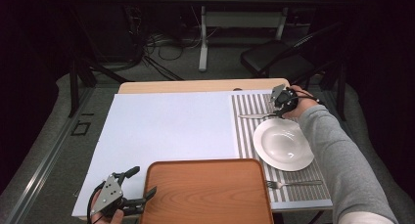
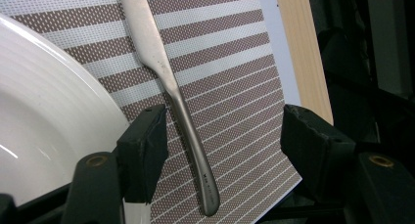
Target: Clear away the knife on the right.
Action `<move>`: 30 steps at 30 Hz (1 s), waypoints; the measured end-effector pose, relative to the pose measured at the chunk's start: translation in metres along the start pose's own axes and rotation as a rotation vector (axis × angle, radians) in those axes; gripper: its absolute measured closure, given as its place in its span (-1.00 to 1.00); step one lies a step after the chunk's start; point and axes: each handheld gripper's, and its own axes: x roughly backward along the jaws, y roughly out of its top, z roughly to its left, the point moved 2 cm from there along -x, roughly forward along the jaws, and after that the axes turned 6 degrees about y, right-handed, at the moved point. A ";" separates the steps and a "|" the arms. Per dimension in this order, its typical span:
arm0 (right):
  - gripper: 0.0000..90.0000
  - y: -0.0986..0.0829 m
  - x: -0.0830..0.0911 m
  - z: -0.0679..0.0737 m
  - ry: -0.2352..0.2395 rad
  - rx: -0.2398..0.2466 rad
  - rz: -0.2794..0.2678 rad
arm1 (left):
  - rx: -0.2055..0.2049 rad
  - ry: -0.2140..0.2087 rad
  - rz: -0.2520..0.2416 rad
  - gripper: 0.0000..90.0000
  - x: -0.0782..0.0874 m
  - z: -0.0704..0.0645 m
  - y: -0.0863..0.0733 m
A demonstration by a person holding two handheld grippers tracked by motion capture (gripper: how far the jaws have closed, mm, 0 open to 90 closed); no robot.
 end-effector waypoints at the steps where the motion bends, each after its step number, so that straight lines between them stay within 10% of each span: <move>1: -0.24 0.001 -0.001 0.000 0.002 -0.003 -0.002 | 0.000 0.000 0.001 -0.65 0.000 0.000 0.000; 15: -0.15 0.011 -0.013 -0.003 0.050 0.137 0.036 | 0.007 0.010 0.008 -0.65 0.000 0.001 -0.001; 30: -0.01 0.011 -0.031 -0.007 0.120 0.142 0.086 | 0.014 0.027 0.017 -0.65 0.000 0.003 -0.003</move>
